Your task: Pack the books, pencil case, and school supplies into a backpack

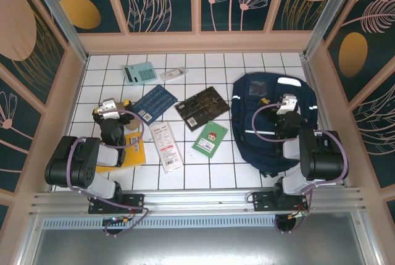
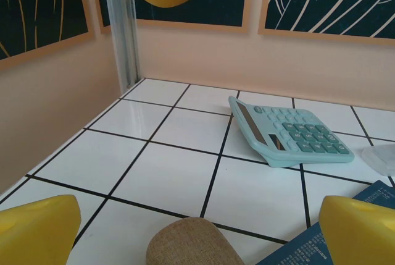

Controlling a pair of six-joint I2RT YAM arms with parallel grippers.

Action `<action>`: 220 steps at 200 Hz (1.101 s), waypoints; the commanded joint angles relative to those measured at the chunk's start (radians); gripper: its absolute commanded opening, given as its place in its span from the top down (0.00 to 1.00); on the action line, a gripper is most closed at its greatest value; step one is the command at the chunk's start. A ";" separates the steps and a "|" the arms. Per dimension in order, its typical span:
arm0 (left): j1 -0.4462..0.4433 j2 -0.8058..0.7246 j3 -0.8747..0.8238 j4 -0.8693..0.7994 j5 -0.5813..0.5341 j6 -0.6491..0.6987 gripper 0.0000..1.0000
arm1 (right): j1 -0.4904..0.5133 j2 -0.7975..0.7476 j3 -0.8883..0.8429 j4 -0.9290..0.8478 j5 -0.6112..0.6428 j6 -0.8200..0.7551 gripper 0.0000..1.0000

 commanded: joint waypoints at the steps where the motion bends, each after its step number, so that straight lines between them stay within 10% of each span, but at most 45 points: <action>1: 0.007 0.005 0.009 0.008 0.004 0.004 0.01 | 0.000 0.001 -0.006 0.012 0.017 -0.016 0.01; 220: 0.006 -0.054 0.027 -0.063 -0.014 0.004 0.01 | -0.001 -0.002 -0.011 0.020 0.016 -0.017 0.01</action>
